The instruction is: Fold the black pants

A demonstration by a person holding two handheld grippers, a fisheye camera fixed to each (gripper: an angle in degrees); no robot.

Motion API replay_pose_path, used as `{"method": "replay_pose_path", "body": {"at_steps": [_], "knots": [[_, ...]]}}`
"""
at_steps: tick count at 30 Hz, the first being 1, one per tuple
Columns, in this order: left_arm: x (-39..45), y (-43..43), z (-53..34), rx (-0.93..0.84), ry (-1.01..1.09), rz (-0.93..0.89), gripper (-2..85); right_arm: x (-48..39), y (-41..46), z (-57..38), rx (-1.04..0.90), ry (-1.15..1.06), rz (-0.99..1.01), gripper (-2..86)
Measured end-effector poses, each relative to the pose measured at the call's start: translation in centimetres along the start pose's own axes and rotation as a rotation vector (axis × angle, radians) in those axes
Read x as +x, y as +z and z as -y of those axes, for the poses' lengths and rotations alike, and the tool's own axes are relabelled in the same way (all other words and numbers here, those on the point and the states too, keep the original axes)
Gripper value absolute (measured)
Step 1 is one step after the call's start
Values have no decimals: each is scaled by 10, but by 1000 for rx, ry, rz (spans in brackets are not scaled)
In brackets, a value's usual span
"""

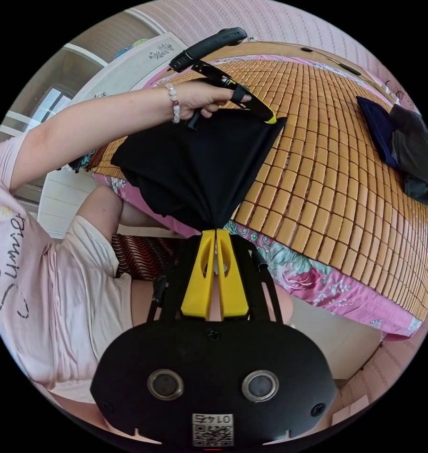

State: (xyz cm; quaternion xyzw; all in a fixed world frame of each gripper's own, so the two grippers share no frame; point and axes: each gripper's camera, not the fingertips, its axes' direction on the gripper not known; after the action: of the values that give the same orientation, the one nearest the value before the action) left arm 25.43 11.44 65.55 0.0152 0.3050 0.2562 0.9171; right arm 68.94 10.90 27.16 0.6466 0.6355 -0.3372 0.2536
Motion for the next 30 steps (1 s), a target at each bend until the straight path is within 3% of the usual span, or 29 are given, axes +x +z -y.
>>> {"method": "replay_pose_path", "body": {"at_steps": [10, 15, 20, 24, 30], "knots": [[-17, -45, -38, 99, -12, -120, 54, 2, 69, 17, -81, 39, 75, 4], [-1, -114, -132, 161, 118, -65, 50, -18, 84, 26, 20, 6, -40, 0], [18, -106, -247, 45, 40, -29, 49, -49, 141, 83, 60, -74, -93, -3], [21, -93, -291, 44, -46, -33, 44, -70, 236, 111, -178, -127, -167, -5], [23, -126, -314, 79, -52, -71, 37, -99, 284, 132, -264, -190, -224, -8]]}}
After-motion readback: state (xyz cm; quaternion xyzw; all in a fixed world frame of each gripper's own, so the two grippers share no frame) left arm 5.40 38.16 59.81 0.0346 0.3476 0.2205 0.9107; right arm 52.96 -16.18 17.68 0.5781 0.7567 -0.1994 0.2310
